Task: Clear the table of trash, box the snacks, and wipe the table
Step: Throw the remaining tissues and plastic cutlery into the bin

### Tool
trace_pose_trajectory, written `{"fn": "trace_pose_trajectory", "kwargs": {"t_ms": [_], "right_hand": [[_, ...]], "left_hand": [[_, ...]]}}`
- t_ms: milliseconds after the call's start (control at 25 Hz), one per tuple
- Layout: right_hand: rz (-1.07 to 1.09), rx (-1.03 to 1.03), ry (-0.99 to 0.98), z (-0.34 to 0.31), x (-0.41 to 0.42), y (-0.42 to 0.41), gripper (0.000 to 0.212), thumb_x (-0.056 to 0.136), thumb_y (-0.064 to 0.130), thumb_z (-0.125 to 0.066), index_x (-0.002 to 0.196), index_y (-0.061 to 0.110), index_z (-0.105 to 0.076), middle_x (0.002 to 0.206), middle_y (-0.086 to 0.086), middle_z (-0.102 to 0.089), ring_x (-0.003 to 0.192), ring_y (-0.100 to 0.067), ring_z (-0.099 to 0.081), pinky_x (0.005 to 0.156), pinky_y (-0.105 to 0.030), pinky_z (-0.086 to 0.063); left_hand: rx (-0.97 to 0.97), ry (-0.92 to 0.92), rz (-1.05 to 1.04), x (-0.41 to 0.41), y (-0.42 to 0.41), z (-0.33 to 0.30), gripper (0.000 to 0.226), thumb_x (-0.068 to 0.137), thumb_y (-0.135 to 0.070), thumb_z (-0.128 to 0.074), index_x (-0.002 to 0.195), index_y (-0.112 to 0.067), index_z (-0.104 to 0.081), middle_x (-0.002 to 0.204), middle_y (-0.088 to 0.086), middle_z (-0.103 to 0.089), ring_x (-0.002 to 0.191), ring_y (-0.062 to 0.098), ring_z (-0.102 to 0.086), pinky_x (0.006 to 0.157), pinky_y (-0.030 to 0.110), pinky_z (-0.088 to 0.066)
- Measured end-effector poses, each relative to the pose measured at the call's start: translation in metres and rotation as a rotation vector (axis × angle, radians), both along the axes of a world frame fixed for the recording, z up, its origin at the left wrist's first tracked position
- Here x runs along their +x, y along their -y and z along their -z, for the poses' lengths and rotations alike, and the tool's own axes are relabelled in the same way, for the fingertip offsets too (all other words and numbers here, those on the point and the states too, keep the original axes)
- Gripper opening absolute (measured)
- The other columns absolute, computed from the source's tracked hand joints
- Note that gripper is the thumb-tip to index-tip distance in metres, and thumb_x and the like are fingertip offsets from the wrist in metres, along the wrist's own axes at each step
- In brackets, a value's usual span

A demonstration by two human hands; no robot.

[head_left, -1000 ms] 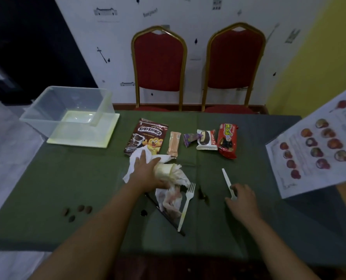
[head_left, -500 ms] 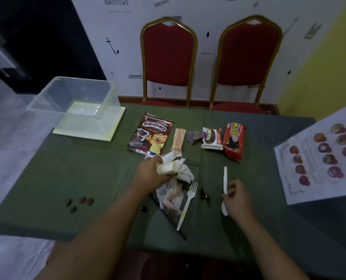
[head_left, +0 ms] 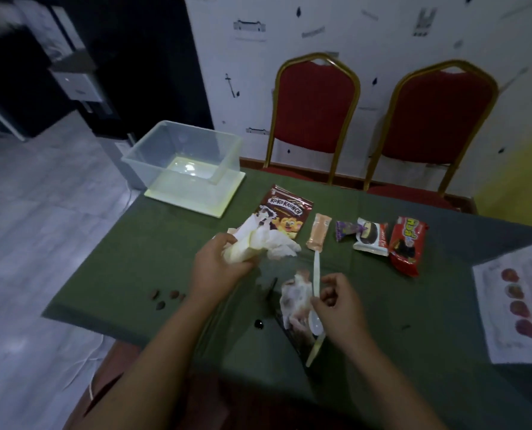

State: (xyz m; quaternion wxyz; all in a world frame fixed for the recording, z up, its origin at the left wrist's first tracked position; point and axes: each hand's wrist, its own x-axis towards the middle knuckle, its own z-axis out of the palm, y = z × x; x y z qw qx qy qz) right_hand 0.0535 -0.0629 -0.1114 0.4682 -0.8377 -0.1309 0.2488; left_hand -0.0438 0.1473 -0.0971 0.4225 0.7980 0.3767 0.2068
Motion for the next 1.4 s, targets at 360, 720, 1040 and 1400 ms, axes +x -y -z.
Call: {"fn": "trace_pose_trajectory", "kwargs": {"t_ms": [360,720,1040,1400], "right_hand": [[-0.491,0.012,0.005,-0.003,-0.136,-0.142,0.024,0.081,0.010,-0.067,0.089,0.026,-0.051,0.075,-0.003,-0.059,0.067,-0.017,-0.057,0.066,-0.043,-0.052],[-0.881,-0.147,-0.075,0.056,-0.312,-0.238,0.022,0.080,0.007,-0.071,0.092,0.016,-0.055,0.073,-0.004,-0.059,0.066,-0.015,-0.057,0.063,-0.029,-0.048],[-0.809,-0.398,-0.334,0.190,-0.391,-0.277,0.023,0.084,0.009,-0.068,0.102,0.013,-0.055,0.082,-0.008,-0.062,0.076,-0.019,-0.063,0.063,-0.029,-0.048],[-0.702,-0.618,-0.370,0.367,-0.418,-0.308,0.026,0.083,0.005,-0.067,0.106,0.008,-0.054,0.090,-0.004,-0.058,0.081,-0.016,-0.056,0.067,-0.028,-0.046]], "left_hand": [[-0.076,0.041,-0.435,-0.203,-0.057,-0.006,0.042,0.059,-0.046,-0.085,0.085,-0.026,-0.059,0.084,-0.009,-0.066,0.075,0.010,-0.061,0.062,0.030,-0.049],[-0.257,0.088,-0.821,-0.404,-0.079,0.054,0.035,0.064,-0.036,-0.085,0.085,-0.022,-0.060,0.077,-0.006,-0.065,0.066,-0.005,-0.058,0.055,0.010,-0.043],[-0.580,0.044,-0.970,-0.480,-0.098,0.214,0.046,0.054,-0.050,-0.085,0.087,-0.028,-0.062,0.088,-0.006,-0.069,0.083,0.011,-0.066,0.074,0.038,-0.057],[-0.889,0.012,-1.023,-0.478,-0.117,0.409,0.044,0.059,-0.052,-0.082,0.084,-0.024,-0.058,0.093,0.003,-0.068,0.083,0.017,-0.066,0.073,0.044,-0.059]]}}
